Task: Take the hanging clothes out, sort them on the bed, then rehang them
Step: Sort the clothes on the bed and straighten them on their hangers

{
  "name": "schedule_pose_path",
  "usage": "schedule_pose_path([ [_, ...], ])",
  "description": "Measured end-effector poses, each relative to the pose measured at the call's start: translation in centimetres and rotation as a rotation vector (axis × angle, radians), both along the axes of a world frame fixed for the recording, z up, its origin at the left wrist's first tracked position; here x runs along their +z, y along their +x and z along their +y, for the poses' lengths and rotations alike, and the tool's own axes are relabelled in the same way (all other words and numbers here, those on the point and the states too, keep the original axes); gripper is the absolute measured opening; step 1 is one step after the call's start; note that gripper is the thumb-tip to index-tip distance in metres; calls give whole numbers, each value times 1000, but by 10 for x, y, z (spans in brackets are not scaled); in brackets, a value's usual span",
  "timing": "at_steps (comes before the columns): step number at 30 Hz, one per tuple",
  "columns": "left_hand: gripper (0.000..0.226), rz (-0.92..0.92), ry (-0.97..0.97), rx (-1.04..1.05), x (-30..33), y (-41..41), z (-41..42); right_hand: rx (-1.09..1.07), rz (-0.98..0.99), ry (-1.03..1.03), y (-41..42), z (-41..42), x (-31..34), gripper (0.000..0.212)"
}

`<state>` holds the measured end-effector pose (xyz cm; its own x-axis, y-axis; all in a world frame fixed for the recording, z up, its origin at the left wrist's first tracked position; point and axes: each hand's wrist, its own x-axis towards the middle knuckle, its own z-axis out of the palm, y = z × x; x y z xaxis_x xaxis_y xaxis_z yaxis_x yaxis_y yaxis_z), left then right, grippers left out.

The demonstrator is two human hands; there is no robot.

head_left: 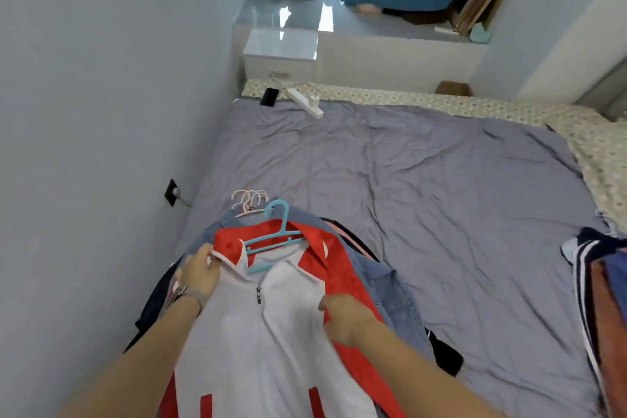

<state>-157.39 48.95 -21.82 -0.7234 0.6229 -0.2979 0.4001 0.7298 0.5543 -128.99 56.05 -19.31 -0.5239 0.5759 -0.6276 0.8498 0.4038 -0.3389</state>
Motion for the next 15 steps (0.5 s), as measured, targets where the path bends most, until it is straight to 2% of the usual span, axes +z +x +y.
schedule_pose_path([
  [4,33,143,-207,70,-23,-25,35,-127,13,-12,11,33,-21,40],
  [6,46,158,-250,168,-26,-19,48,-183,22,-10,17,47,-30,41],
  [7,50,178,-243,145,-30,-11,54,-209,18,-10,22,53,-35,40],
  [10,51,265,-202,-188,-38,34,67,-242,-24,-25,37,63,-49,39],
  [15,50,161,-138,-618,-41,114,82,-283,-52,-29,72,67,-55,38],
])
